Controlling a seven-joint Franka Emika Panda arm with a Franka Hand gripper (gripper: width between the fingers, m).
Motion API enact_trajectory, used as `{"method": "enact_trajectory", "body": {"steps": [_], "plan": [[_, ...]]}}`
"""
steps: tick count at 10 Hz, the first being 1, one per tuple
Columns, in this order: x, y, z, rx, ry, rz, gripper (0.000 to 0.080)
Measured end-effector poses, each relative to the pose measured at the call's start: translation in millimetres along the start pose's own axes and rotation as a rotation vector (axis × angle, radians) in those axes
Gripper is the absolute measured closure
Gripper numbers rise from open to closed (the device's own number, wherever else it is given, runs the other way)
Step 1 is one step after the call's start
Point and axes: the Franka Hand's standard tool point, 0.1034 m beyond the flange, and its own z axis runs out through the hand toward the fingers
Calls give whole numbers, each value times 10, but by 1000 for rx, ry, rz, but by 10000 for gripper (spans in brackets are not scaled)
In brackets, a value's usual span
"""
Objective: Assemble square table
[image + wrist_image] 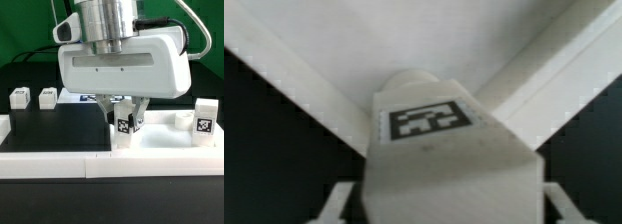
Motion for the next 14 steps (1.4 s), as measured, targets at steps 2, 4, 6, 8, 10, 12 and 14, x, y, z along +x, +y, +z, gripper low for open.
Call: {"method": "enact_trajectory", "body": {"steps": [2, 4, 6, 8, 10, 12, 14], "plan": [[-8, 27, -2, -13, -5, 275, 494], [-29, 59, -2, -24, -12, 702, 500], [-40, 84, 4, -16, -42, 944, 500], [-61, 92, 5, -33, -34, 1019, 500], [-55, 99, 5, -32, -34, 1122, 500], [-54, 99, 2, -34, -33, 1237, 499], [-55, 112, -8, -45, -38, 1385, 499]]}}
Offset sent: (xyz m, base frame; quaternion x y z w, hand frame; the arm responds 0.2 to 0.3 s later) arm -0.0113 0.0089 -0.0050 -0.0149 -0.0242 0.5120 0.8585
